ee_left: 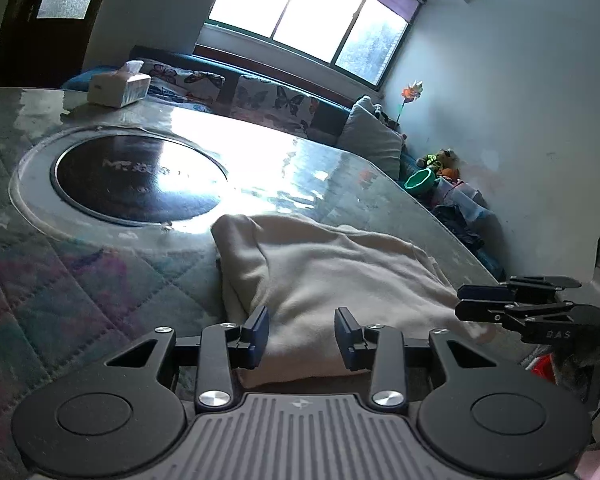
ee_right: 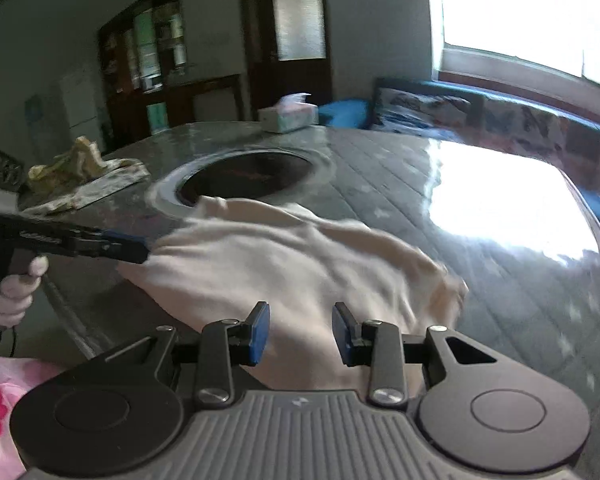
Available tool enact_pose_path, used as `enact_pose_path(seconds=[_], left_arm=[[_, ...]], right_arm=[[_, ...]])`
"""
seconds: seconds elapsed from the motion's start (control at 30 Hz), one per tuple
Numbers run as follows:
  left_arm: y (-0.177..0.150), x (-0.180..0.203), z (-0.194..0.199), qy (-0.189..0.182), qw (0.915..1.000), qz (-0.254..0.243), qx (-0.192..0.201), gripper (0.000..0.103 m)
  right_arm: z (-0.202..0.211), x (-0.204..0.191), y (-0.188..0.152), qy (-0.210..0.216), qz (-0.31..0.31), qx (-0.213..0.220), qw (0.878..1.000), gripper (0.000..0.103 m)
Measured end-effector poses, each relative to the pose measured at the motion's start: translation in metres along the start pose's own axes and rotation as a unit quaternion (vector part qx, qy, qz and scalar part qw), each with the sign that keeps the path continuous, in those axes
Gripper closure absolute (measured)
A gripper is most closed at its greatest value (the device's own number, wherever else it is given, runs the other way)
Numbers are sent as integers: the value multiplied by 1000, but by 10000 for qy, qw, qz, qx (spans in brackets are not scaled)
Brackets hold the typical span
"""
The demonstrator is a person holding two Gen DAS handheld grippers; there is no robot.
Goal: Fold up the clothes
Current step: 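Close the left gripper on the edge of the cream sweatshirt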
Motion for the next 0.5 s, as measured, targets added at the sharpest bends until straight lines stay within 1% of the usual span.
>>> enact_pose_path(seconds=[0.03,0.07,0.2,0.27,0.33,0.4,0.5], left_arm=[[2,-3,1,33,10000,52,17,59],[4,-6,1,102,9999,126,16,58],[15,-22,1,386,9986,366,-10,55],[20,-27,2,490,9980,391,9,52],[25,-30,3,596,9975,372,53,43],[31,-34,3,692,9967,424,80,37],[36,-40,1,684,9959,580,64,35]], right_arm=[[-2,-5,5,75,122,-2,9999,69],[-4,-10,9,151,225,-14,9996,68],[-22,-48,24,600,845,-90,9946,65],[-30,-67,31,813,1155,-113,9899,65],[-38,-86,37,1024,1463,-136,9838,64],[-47,-103,42,1173,1747,-164,9775,63],[-61,-124,47,1294,2094,-219,9690,62]])
Point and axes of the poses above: each gripper's, at about its wrist camera, not at the fingertips, and z roughly against the way its jaws point, x to its right, y to its top, the point moved 10 cm from there along -z, roughly the way its jaws point, and after that the axes turned 8 degrees about z, right-handed, at the moved point
